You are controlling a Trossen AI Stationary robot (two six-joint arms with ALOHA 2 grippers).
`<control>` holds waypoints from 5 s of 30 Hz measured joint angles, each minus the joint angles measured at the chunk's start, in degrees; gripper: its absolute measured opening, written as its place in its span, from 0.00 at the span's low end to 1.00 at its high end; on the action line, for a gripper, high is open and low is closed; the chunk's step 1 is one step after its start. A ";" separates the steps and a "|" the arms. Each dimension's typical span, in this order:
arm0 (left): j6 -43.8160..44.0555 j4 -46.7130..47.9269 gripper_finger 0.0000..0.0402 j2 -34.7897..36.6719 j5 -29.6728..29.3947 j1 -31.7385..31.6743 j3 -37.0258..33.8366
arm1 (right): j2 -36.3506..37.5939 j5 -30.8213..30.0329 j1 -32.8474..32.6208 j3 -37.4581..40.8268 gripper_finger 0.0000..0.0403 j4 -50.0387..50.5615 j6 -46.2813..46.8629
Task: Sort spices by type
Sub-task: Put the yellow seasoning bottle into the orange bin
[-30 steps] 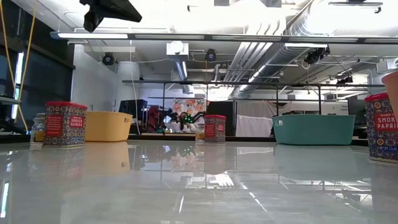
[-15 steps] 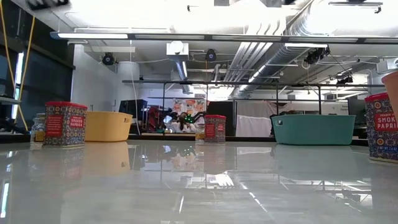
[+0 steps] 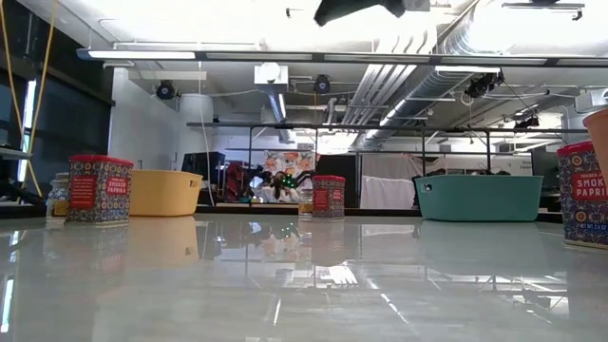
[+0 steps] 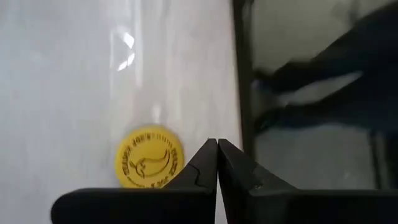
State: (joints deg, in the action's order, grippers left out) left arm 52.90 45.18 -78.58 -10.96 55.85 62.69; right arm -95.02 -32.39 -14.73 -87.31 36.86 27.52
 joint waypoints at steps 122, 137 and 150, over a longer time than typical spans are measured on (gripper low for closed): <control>-1.95 0.01 0.00 17.06 -27.30 -21.21 -6.70 | -5.88 33.17 7.29 -0.02 0.92 -5.53 -26.45; -1.96 -0.12 0.00 12.86 -26.42 -21.26 -6.66 | -14.30 38.46 7.10 0.02 0.93 -2.34 -31.66; -2.00 0.03 0.00 12.82 -26.30 -21.26 -6.66 | -16.94 36.12 7.10 0.02 0.92 -0.71 -31.08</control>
State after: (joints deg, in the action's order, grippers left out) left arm 50.89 45.21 -65.76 -37.26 34.59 56.03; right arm -111.96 3.72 -7.64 -87.29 36.15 -3.56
